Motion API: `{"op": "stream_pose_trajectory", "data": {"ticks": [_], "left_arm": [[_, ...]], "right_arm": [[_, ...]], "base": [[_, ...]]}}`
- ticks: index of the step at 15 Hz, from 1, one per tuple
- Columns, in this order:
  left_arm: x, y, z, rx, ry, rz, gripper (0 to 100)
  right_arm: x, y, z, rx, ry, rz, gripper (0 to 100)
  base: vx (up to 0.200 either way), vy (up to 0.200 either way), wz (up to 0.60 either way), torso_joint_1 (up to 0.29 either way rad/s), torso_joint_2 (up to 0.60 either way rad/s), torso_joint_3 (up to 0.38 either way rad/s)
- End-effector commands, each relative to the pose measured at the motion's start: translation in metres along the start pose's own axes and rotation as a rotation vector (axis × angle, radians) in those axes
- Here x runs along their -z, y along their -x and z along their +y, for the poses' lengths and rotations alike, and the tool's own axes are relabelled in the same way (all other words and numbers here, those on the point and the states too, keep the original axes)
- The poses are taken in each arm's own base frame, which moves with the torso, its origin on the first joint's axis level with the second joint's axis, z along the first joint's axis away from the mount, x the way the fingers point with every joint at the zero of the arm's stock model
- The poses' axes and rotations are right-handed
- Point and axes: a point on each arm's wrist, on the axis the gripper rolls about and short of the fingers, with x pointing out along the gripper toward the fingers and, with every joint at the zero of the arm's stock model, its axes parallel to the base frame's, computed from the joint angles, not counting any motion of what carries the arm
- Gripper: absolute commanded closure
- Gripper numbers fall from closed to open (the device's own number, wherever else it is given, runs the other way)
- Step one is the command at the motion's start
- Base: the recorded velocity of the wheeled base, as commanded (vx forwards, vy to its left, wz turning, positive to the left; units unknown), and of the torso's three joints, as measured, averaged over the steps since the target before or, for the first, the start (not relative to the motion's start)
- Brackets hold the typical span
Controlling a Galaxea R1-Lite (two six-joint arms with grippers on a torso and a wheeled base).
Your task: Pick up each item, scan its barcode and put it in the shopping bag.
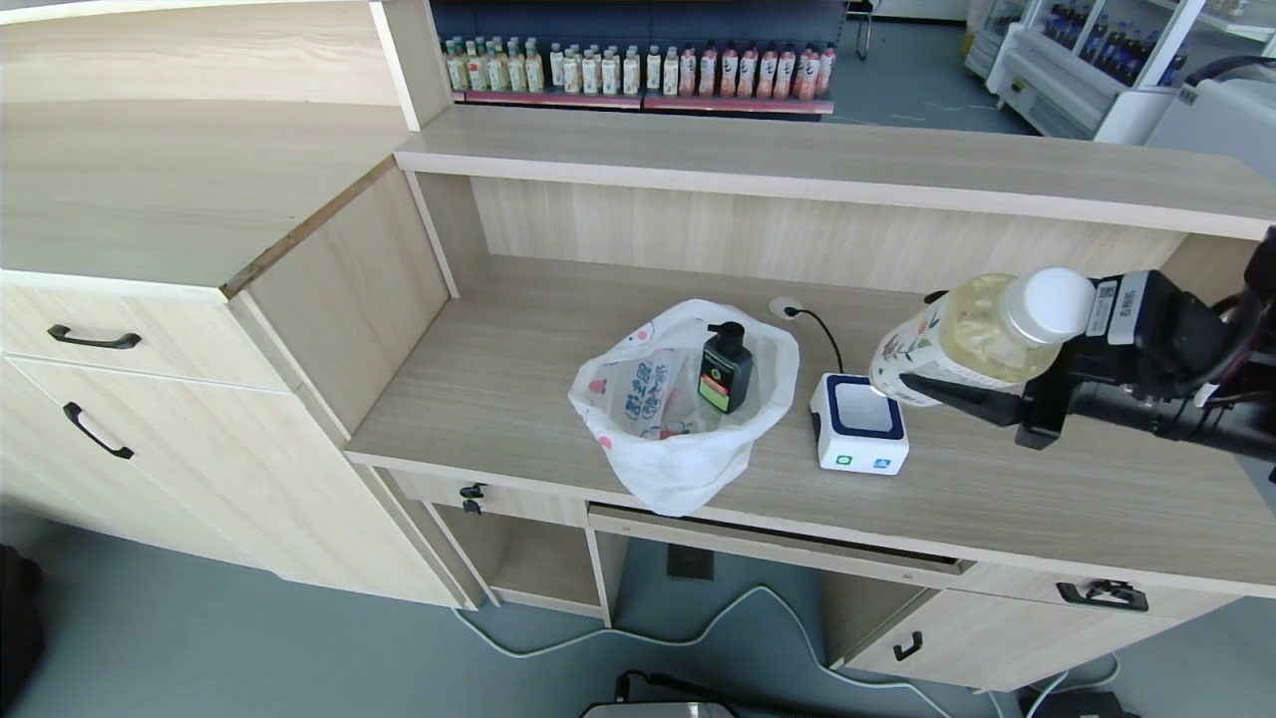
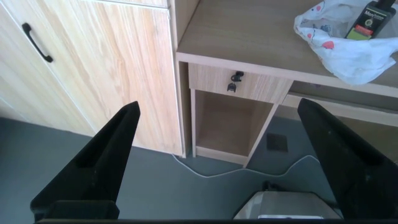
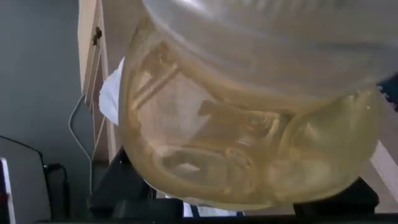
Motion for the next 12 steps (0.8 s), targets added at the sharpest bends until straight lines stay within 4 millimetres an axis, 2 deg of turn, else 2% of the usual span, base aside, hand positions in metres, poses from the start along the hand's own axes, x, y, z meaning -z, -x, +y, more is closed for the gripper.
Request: {"op": "stream_pose_trajectory", "data": {"ticks": [1, 2, 4, 8, 12], "left_arm": [[0.000, 0.000, 0.000, 0.000, 0.000, -0.001, 0], [0.000, 0.000, 0.000, 0.000, 0.002, -0.001, 0], [0.000, 0.000, 0.000, 0.000, 0.002, -0.001, 0], [0.000, 0.000, 0.000, 0.000, 0.000, -0.001, 0], [0.000, 0.000, 0.000, 0.000, 0.000, -0.001, 0]], "right_arm": [[0.043, -0.014, 0.007, -0.005, 0.045, 0.038, 100], [0.058, -0.016, 0.007, 0.022, 0.137, 0.040, 100], [0.075, -0.016, 0.009, 0.033, 0.231, 0.062, 100], [0.112, -0.002, 0.009, 0.042, 0.361, 0.143, 100], [0.122, 0.001, 0.011, 0.023, 0.393, 0.129, 100]], "base": [[0.000, 0.000, 0.00, 0.000, 0.00, 0.000], [0.000, 0.000, 0.00, 0.000, 0.00, 0.000], [0.000, 0.000, 0.00, 0.000, 0.00, 0.000], [0.000, 0.000, 0.00, 0.000, 0.00, 0.000], [0.000, 0.000, 0.00, 0.000, 0.00, 0.000]]}}
